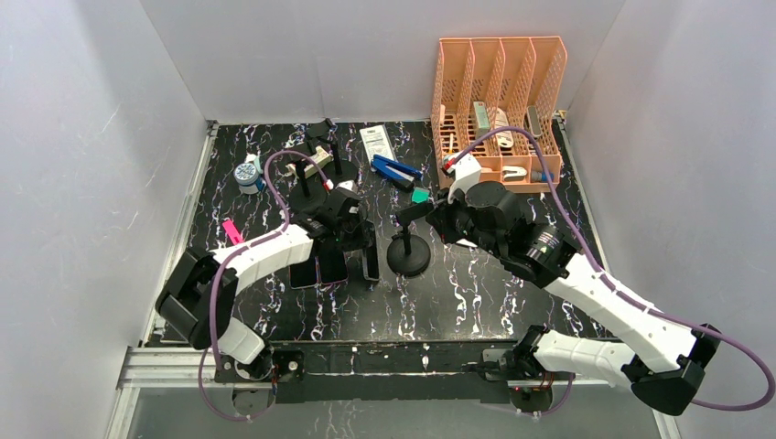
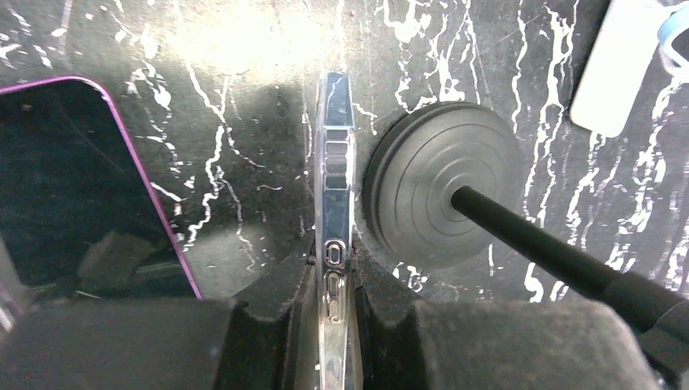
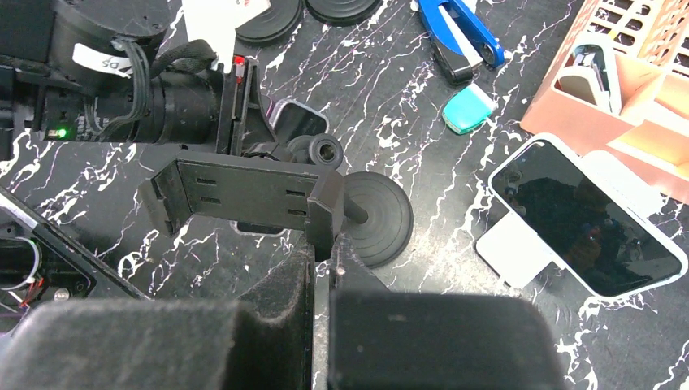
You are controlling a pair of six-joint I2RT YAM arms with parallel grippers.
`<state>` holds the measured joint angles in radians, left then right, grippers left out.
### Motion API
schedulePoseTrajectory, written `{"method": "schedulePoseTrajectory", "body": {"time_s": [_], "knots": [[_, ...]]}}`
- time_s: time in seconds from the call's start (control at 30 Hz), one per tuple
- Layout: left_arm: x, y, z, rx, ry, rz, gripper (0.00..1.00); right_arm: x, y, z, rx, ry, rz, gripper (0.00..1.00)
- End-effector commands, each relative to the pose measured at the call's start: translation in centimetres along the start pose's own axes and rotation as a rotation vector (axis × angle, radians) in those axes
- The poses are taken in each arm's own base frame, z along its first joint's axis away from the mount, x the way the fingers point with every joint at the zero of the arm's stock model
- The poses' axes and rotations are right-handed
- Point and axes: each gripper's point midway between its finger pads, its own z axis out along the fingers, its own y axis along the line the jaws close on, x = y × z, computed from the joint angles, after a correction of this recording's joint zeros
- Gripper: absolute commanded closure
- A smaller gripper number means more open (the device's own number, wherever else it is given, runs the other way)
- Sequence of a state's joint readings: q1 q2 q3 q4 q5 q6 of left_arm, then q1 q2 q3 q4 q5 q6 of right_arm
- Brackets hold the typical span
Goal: Remove the phone from the phone stand
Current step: Move the phone stand to the center of the board, then place the phone at the center of the board.
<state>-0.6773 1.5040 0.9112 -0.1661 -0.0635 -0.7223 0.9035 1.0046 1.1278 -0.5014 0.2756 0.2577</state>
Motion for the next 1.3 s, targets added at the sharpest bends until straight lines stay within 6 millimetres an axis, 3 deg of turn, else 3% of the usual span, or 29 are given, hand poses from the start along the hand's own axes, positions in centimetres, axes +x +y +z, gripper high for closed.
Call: {"method": "schedulePoseTrajectory", "body": {"time_s": [0.0,0.23,0.6,0.9,1.1,1.27], "knots": [[-0.5,-2.8,0.3,0.127,0.022,-0.129,1.0,-4.5,0.3,-1.5,-0.02,-0.169,0.03,0.99],[-1.7,-4.1,-0.5,0.209,0.007,-0.194,1.0,-4.5,0.4,-1.7,-0.022,-0.174,0.03,0.99],[-0.1,-0.4,2.0,0.074,0.054,-0.194,1.0,-4.2,0.6,-1.5,-0.039,-0.168,0.034,0.99],[0.8,1.3,2.7,0.011,0.085,-0.17,1.0,-4.1,0.6,-1.6,-0.038,-0.165,0.037,0.99],[1.0,1.9,2.3,-0.016,0.085,-0.152,0.84,-4.2,0.7,-1.6,-0.04,-0.167,0.038,0.99],[1.1,2.5,2.3,-0.041,0.087,-0.143,0.81,-4.3,0.7,-1.6,-0.041,-0.168,0.039,0.99]]}}
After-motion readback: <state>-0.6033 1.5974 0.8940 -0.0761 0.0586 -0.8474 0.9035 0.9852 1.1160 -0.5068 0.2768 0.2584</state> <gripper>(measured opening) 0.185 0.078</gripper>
